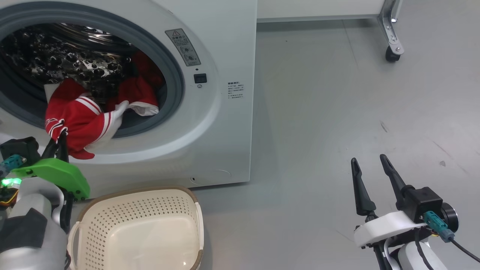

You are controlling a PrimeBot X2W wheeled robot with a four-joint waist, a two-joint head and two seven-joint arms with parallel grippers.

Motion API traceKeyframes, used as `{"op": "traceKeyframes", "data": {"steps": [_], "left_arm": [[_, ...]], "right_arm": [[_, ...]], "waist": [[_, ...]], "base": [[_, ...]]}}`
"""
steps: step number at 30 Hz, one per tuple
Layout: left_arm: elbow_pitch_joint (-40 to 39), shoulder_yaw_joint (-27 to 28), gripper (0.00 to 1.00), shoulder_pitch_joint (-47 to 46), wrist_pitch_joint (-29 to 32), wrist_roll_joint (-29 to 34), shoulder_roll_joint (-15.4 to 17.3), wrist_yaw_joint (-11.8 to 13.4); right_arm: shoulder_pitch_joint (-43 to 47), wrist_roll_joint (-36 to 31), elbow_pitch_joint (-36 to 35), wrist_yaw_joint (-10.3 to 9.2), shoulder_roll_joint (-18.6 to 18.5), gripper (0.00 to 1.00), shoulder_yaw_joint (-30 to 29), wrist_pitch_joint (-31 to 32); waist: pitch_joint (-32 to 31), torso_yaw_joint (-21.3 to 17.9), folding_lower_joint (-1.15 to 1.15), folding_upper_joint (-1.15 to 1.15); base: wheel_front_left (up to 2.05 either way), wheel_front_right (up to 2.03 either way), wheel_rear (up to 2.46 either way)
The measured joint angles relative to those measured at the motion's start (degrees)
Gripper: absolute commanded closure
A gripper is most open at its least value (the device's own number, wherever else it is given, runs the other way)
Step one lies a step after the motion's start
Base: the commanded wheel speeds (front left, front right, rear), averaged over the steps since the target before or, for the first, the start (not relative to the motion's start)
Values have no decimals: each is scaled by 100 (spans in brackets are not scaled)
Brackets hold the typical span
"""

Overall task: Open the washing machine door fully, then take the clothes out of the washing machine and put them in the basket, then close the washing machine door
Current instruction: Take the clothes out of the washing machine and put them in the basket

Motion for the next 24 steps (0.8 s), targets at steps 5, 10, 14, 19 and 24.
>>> {"op": "traceKeyframes", "data": {"steps": [5,10,14,19,24], "left_arm": [[-363,-75,100,133,-84,13,-123,-30],[-803,-116,100,264,-86,47,-227,-71],[-1265,-34,100,353,-86,43,-265,-71],[-1827,44,100,436,-87,43,-271,-71],[-2095,52,100,689,-86,59,-271,-70]], "right_arm": [[105,42,-10,1,-43,0,-33,0],[224,64,-51,2,-69,0,-86,0],[296,100,-97,5,-89,0,-85,0],[309,101,-154,5,-107,0,-86,0],[363,108,-198,7,-110,0,-76,0]], "waist": [[-184,70,0,0],[-325,134,0,0],[-386,188,0,0],[-396,226,0,0],[-370,242,0,0]], "base": [[0,0,0],[0,0,0],[0,0,0],[0,0,0],[0,0,0]]}}
